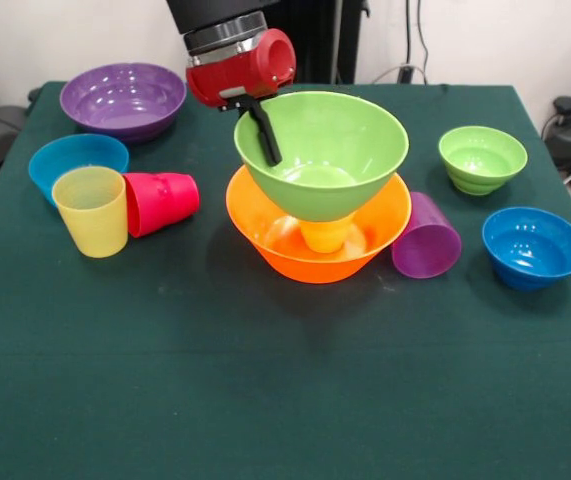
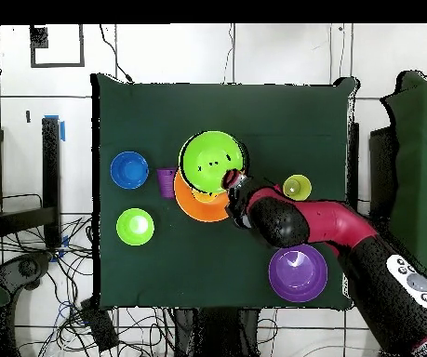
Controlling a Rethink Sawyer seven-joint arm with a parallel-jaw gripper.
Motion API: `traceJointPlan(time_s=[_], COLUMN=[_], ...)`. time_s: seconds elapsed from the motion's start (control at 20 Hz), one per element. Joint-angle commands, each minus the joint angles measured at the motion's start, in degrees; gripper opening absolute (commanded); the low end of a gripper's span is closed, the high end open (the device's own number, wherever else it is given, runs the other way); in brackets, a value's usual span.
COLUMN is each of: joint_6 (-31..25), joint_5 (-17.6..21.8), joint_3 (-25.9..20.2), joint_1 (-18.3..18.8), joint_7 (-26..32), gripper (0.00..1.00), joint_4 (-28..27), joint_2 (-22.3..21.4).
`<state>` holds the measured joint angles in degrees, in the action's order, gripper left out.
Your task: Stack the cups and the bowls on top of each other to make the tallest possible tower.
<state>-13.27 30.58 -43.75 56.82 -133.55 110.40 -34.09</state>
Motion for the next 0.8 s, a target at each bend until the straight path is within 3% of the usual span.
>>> traceJointPlan(time_s=[0.05,0.8], joint_6=[3.9,5.9], joint_5=[4.5,3.9], joint_3=[4.1,4.8], joint_1=[-3.5,-4.0], joint_7=[-0.1,-0.6], gripper=[0.0,0.0], joint_4=[0.5,3.1], joint_2=[2.9,1.7])
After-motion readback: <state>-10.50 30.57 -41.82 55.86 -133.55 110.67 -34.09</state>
